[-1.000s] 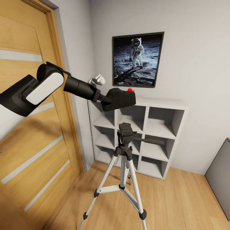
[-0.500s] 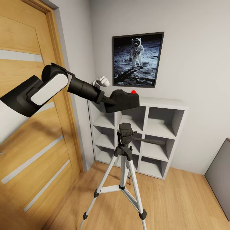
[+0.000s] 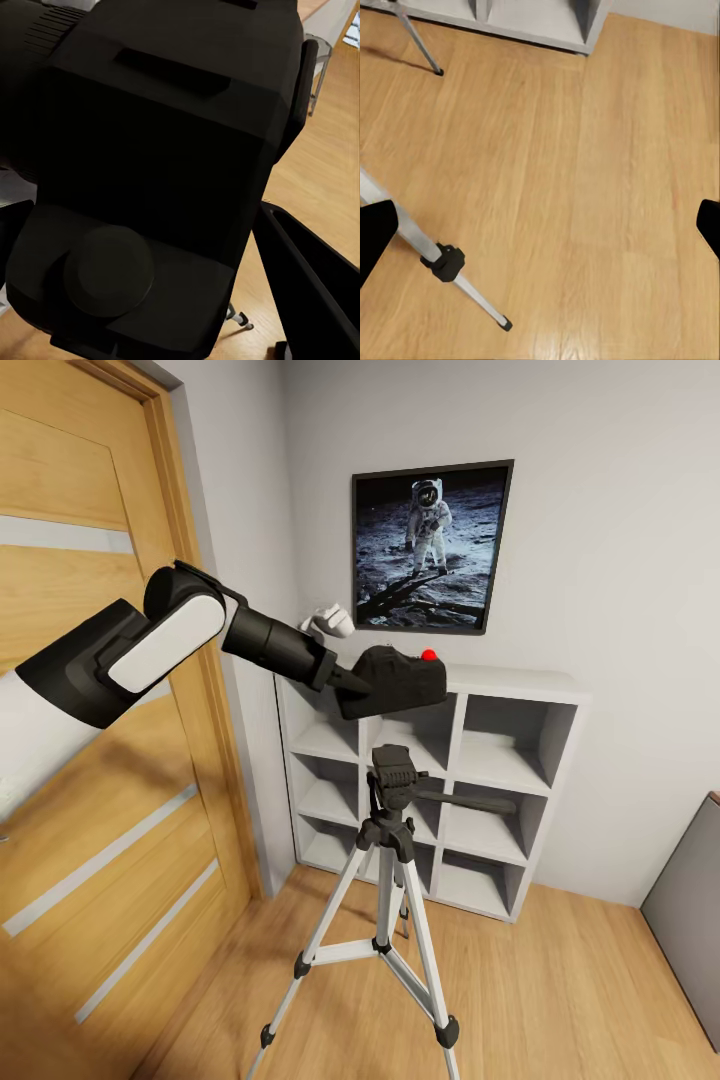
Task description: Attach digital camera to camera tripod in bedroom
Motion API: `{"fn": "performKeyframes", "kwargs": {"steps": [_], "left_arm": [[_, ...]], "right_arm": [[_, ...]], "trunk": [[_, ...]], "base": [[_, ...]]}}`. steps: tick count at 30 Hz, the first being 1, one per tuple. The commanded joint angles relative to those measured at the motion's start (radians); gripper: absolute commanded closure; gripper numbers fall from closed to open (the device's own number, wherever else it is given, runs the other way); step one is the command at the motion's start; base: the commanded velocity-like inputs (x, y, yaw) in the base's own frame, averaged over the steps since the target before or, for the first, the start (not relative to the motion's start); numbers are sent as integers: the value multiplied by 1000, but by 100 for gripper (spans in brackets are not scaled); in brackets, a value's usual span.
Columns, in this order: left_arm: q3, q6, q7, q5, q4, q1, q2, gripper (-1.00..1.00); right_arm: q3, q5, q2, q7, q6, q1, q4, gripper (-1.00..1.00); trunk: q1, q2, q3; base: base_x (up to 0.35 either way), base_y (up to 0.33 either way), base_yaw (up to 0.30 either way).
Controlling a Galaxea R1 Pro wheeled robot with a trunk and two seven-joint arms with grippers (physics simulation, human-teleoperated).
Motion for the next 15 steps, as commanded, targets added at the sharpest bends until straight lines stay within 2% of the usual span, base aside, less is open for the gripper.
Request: {"fn": "performKeyframes", "kwargs": {"steps": [1, 3, 5, 7, 15], "left_arm": [[-18, 0, -6, -4, 2, -1, -2, 100], [-28, 0, -5, -4, 4, 11, -5, 100], [-29, 0, -5, -4, 9, 12, -7, 100], [-31, 0, -4, -4, 39, 13, -14, 100], [-36, 0, -4, -4, 58, 14, -23, 100]], "right_arm": [[-2, -3, -26, 53, -49, -1, -16, -100], [-1, -2, -41, 168, -108, -1, -36, -100], [-1, -2, -43, 180, -126, -1, -37, -100], [-1, -2, -45, 198, -175, -1, -39, -100], [-1, -2, -46, 203, -222, -1, -40, -100]], "trunk": [[1, -2, -2], [1, -2, -2], [1, -2, -2], [1, -2, -2], [1, -2, -2]], "base": [[0, 0, 0], [0, 0, 0], [0, 0, 0], [0, 0, 0], [0, 0, 0]]}}
